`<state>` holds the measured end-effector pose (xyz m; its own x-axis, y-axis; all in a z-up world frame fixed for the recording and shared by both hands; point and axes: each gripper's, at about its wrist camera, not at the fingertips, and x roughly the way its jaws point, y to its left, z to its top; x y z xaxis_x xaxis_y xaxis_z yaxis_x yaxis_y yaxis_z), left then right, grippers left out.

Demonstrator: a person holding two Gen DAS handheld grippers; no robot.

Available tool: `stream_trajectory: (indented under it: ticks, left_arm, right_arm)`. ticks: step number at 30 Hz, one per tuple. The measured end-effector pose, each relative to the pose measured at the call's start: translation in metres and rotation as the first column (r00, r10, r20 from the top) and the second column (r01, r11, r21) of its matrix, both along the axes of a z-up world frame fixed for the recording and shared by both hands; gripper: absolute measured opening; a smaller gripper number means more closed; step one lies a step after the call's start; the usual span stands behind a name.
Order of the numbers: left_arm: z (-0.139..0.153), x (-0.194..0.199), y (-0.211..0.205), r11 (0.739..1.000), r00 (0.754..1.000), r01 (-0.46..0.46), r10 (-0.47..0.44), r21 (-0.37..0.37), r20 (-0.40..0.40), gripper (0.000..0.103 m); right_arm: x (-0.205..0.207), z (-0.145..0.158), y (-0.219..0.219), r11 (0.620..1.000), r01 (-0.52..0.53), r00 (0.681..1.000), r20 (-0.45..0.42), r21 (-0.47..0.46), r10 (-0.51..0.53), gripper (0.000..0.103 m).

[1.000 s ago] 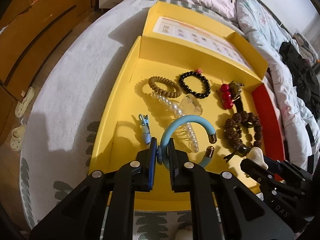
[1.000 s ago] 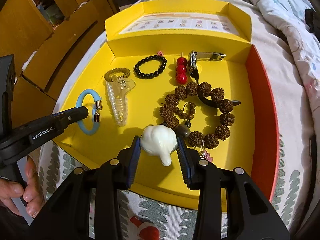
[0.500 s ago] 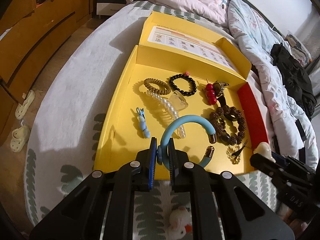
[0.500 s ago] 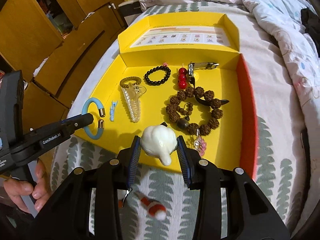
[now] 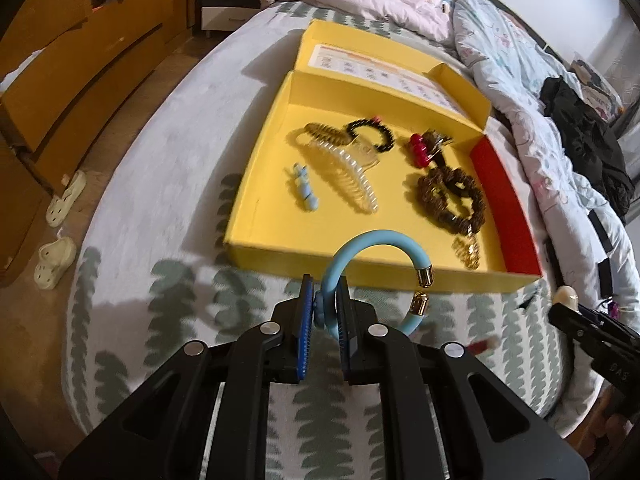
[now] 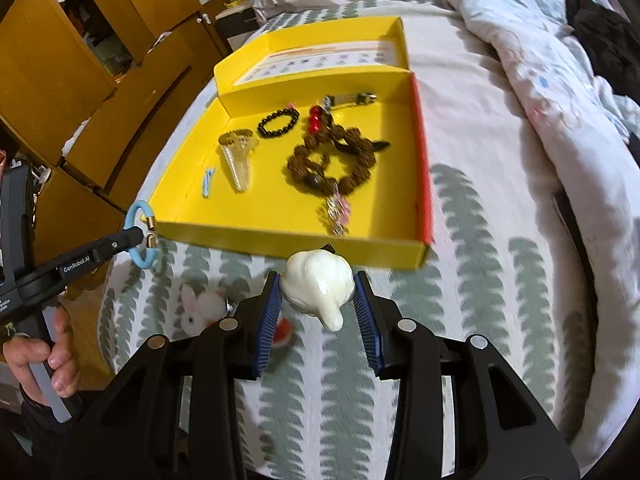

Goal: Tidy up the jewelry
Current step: 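Carry the ornament and bangle out of the box and release them on the bedspread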

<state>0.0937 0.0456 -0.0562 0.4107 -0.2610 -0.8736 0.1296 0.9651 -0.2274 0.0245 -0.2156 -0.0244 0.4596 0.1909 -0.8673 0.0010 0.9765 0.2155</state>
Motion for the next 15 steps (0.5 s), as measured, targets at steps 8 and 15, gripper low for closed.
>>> stream_trajectory:
  ticks: [8, 15]
  left_arm:
    - [-0.01, -0.018, 0.012, 0.998, 1.0, -0.019, 0.02, 0.062, -0.012, 0.011]
    - [-0.028, -0.024, 0.012, 0.994, 0.999, -0.003, 0.008, 0.112, -0.046, 0.011]
  right_arm:
    - [-0.018, -0.012, 0.002, 0.999, 0.005, 0.999, -0.04, -0.04, -0.006, 0.039]
    - [-0.014, -0.037, -0.002, 0.999, 0.011, 0.995, -0.102, -0.039, -0.015, 0.039]
